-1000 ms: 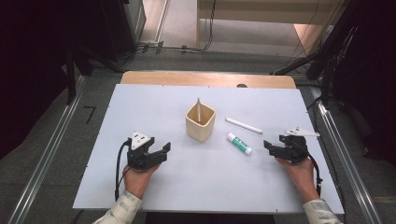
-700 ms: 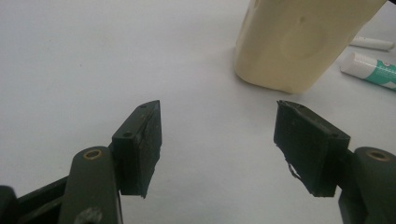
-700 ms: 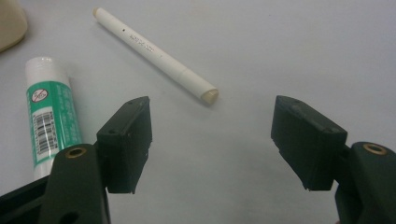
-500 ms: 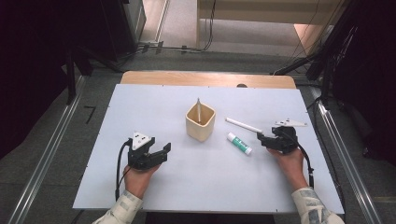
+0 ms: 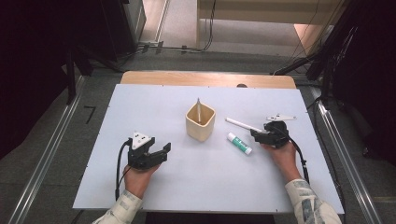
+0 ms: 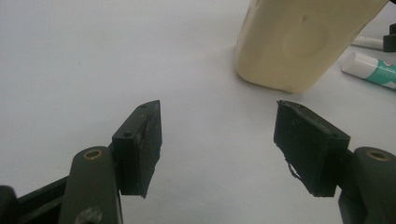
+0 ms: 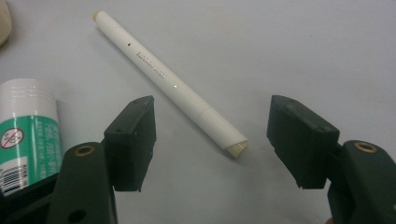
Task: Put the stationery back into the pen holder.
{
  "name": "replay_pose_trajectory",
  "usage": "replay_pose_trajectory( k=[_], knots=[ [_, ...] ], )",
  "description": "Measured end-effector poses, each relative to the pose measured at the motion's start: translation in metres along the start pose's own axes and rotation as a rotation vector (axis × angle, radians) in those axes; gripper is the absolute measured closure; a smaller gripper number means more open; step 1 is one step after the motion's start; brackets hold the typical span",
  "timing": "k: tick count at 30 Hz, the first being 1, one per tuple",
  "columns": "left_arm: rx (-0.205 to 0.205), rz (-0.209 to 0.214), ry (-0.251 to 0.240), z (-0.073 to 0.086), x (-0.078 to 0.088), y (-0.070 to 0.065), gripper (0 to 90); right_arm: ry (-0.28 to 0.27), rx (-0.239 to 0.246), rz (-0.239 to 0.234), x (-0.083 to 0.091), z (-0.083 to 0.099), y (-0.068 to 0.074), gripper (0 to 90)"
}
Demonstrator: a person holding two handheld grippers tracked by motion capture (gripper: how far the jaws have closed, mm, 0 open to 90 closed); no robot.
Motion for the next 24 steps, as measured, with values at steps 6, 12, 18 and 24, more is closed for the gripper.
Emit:
replay_pose_trajectory(
  k=[6, 12, 18, 24],
  knots=[
    [-0.002, 0.002, 0.005, 0.0, -0.001, 0.0, 33.4, 0.009, 0.006, 0.0, -0.007, -0.003, 0.0, 32.2],
    [0.001, 0.004, 0.005, 0.0, -0.001, 0.001, 33.4, 0.016, 0.015, -0.007, -0.012, -0.008, 0.003, 32.2],
    [0.006, 0.005, 0.001, 0.0, -0.001, 0.001, 33.5, 0.011, 0.034, -0.007, -0.016, -0.008, 0.005, 35.8],
    [0.001, 0.006, 0.005, -0.001, -0.001, 0.0, 33.5, 0.007, 0.056, -0.005, -0.017, -0.009, 0.008, 37.3]
  ],
)
Point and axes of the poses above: each handheld gripper's, and its own axes: x roughly backward along the jaws, z roughly out of its underside, y roughly to its left, the point moved 1 cm from there along -x, roughly forward along the jaws, and after that the axes turned 2 degrees about y, right-handed, at the moved point
